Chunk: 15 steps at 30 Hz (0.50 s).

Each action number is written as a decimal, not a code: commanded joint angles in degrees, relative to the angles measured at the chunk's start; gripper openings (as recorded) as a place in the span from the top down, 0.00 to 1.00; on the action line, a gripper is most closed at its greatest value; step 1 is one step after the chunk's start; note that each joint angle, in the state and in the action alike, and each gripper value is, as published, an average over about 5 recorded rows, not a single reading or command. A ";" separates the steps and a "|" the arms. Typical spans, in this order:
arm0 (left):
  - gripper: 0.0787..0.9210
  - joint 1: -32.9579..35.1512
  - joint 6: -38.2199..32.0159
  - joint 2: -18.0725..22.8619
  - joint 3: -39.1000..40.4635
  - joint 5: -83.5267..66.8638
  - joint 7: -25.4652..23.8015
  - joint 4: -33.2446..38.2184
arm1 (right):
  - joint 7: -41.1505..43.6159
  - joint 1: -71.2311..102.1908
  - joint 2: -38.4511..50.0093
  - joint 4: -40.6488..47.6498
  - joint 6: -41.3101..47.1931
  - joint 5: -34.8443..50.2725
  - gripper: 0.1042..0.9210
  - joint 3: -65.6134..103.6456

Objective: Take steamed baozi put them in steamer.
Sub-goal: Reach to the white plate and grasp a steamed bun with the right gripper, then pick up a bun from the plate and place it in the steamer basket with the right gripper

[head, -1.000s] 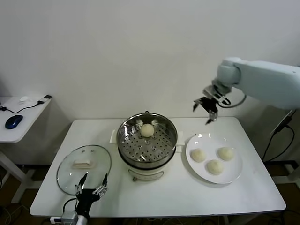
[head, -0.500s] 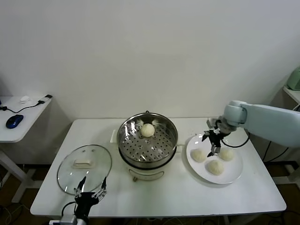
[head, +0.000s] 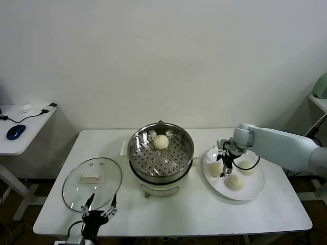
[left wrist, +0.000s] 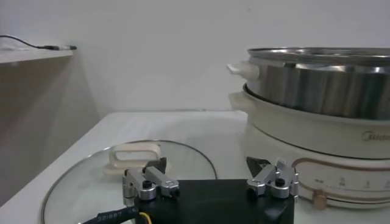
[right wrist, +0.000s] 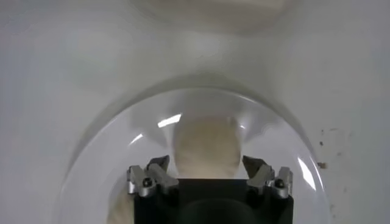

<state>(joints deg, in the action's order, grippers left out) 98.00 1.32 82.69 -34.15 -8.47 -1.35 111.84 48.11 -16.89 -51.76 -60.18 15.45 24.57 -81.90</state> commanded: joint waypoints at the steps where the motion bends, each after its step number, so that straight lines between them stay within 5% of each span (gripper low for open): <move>1: 0.12 -0.07 -0.01 -0.15 0.00 -0.14 0.04 -0.07 | -0.56 2.58 -1.36 1.88 1.12 -0.68 0.22 3.01; 15: 0.12 1.06 0.56 0.26 0.69 0.23 -0.01 1.90 | 9.83 -30.14 0.30 -4.59 -4.16 9.69 0.31 -10.27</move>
<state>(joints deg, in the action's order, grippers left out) 98.84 1.66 82.88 -33.78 -8.39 -1.32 113.07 52.30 -26.37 -51.11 -62.45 13.60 27.46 -84.12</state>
